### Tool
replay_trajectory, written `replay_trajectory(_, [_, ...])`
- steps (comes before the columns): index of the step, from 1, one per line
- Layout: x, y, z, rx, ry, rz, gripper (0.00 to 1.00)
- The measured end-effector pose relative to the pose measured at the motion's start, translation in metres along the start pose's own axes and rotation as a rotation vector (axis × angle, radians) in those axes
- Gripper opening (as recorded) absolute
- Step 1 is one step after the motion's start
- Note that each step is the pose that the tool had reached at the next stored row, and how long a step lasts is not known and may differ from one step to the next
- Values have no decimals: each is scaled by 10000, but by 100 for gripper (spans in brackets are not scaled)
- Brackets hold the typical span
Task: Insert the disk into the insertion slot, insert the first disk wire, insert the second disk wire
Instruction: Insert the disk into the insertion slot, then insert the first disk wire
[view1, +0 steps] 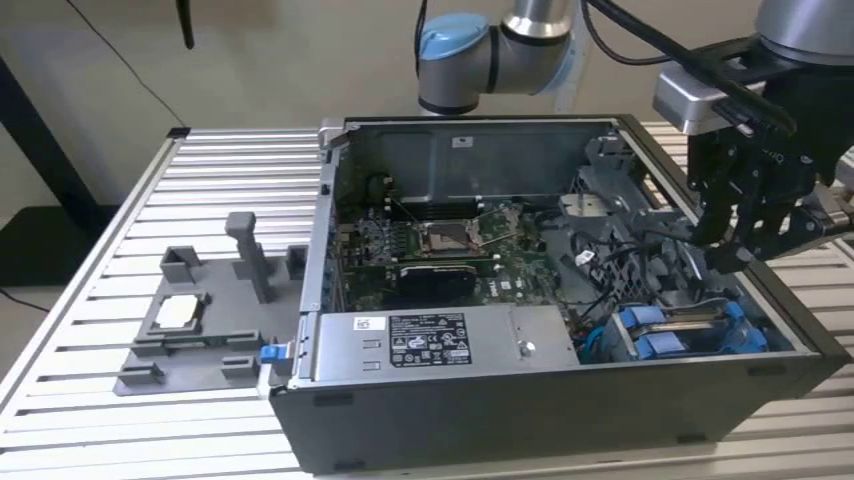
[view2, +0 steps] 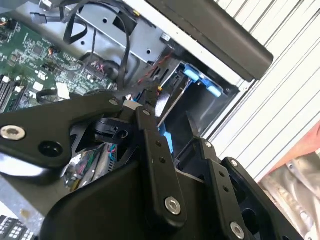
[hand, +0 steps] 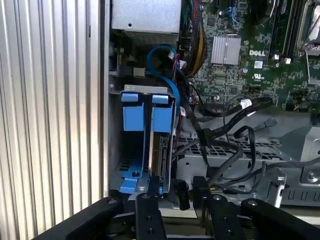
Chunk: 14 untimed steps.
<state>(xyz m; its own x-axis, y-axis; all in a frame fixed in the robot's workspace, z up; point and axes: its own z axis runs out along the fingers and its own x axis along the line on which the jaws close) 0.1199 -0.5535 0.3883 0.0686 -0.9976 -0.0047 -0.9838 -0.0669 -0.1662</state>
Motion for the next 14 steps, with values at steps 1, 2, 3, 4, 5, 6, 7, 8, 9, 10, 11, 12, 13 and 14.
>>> replay_trajectory(1, [-7,0,5,87,13,-69,41])
replay_trajectory(2, [-14,1,8,160,34,-129,41])
replay_trajectory(3, [-18,0,11,204,52,-172,41])
replay_trajectory(4, [-22,0,13,222,71,-195,41])
replay_trajectory(5, [-25,-1,14,224,89,-209,38])
replay_trajectory(6, [-25,0,14,223,104,-213,38])
replay_trajectory(7, [-25,1,15,223,120,-216,32])
replay_trajectory(8, [-26,1,15,221,139,-218,25])
replay_trajectory(9, [-26,1,16,220,153,-221,25])
replay_trajectory(10, [-26,1,16,219,160,-223,20])
replay_trajectory(11, [-26,1,17,219,168,-224,19])
replay_trajectory(12, [-26,1,18,218,175,-225,19])
replay_trajectory(13, [-26,1,18,217,184,-227,19])
replay_trajectory(14, [-27,1,18,217,196,-229,19])
